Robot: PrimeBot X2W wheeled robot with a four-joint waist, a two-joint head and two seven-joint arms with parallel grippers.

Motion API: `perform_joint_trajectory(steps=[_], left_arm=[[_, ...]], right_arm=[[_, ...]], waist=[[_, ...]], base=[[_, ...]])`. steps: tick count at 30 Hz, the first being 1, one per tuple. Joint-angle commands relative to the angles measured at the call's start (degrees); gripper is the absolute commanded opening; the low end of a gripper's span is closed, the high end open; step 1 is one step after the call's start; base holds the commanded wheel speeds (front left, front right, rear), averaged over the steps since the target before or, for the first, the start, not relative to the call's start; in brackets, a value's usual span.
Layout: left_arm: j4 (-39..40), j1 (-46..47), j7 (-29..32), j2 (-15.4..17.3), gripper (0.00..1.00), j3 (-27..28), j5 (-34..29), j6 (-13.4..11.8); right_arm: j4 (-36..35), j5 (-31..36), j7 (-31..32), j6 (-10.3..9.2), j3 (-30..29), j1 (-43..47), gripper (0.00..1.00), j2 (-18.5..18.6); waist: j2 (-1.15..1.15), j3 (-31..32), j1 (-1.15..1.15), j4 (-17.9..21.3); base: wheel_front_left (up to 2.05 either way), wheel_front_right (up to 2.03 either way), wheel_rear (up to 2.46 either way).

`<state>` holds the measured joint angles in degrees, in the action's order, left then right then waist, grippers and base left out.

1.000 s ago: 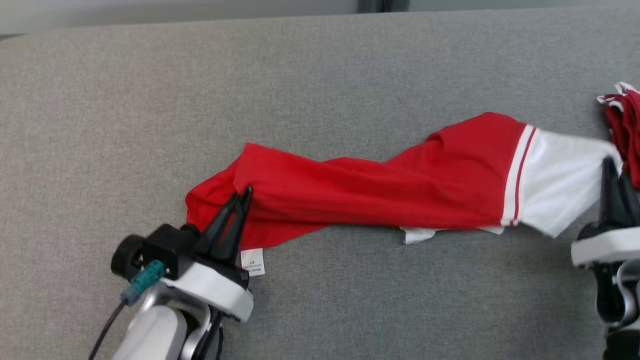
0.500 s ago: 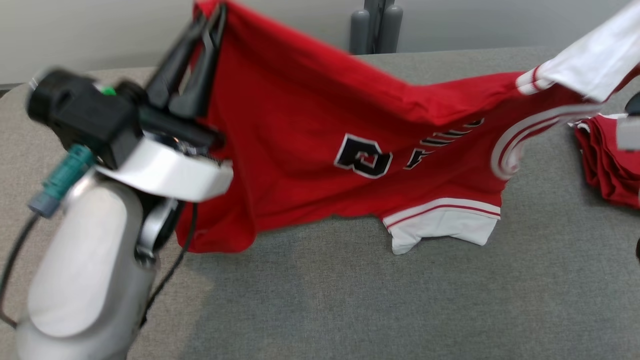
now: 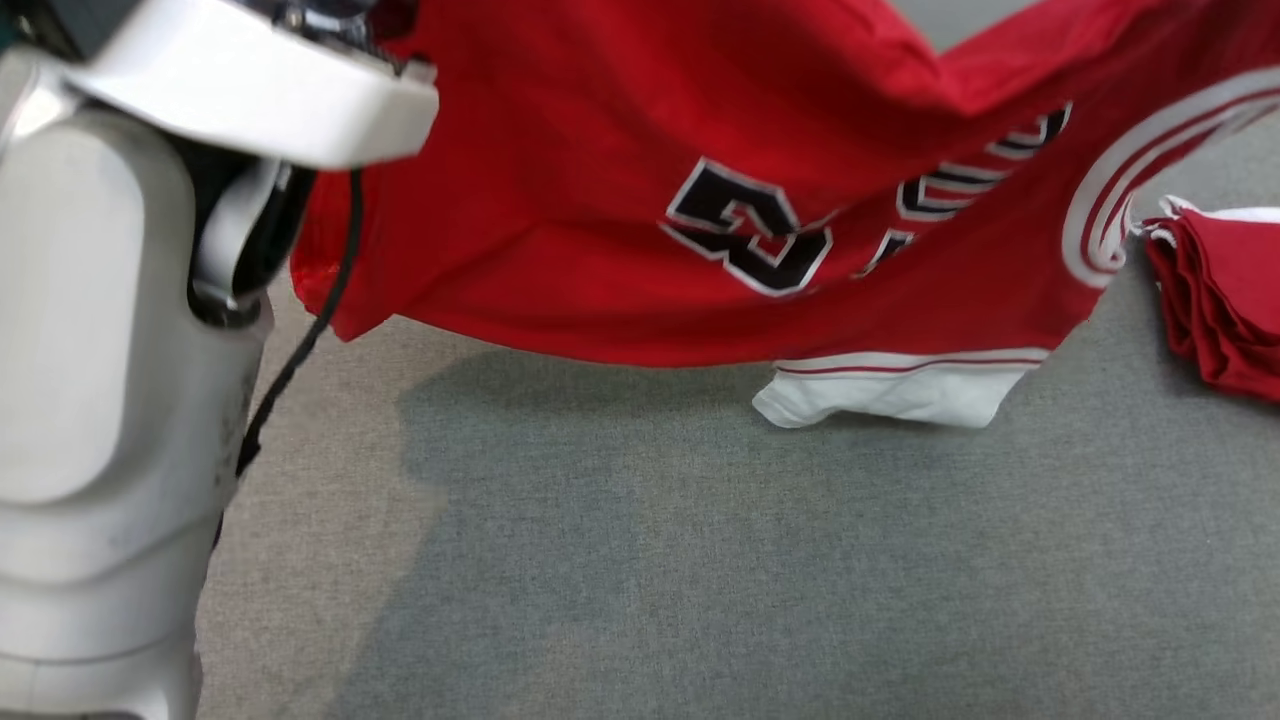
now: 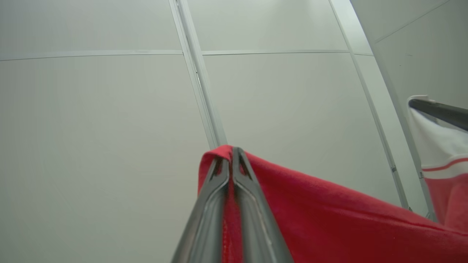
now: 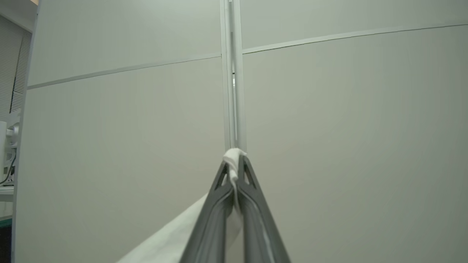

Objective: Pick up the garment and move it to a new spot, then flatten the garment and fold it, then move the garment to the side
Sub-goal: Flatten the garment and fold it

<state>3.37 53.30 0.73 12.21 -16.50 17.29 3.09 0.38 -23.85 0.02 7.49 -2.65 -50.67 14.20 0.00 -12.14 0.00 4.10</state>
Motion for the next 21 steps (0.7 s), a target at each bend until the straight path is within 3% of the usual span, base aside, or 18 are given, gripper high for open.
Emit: perform_joint_trajectory(steps=[1, 8, 13, 21], left_arm=[[-1.49, 2.21, -0.38, -0.09, 0.00, 0.13, 0.40, 0.44], [-14.70, 15.15, -4.24, -1.93, 0.00, -0.60, 0.27, 2.10], [-28.22, 26.19, -10.35, -3.09, 0.00, 0.94, 0.23, 2.43], [-49.53, 33.62, -14.20, -5.17, 0.00, 0.90, 1.21, 3.02]], right_arm=[[1.61, -0.84, 0.11, 0.01, 0.20, -2.10, 0.00, 0.65], [13.65, -4.72, -1.02, 0.01, 1.25, -17.06, 0.00, 2.87], [23.68, -4.49, -4.14, 0.01, 3.43, -28.96, 0.00, 3.09], [46.97, -3.06, -7.17, 0.01, 7.22, -36.12, 0.00, -1.53]], waist=[[0.00, -1.05, 0.00, 0.16], [0.00, -6.65, 0.00, -0.84], [0.00, -9.99, 0.00, -1.61], [0.00, -10.69, 0.00, -1.20]], base=[[0.00, 0.00, 0.00], [0.00, 0.00, 0.00], [0.00, 0.00, 0.00], [0.00, 0.00, 0.00]])
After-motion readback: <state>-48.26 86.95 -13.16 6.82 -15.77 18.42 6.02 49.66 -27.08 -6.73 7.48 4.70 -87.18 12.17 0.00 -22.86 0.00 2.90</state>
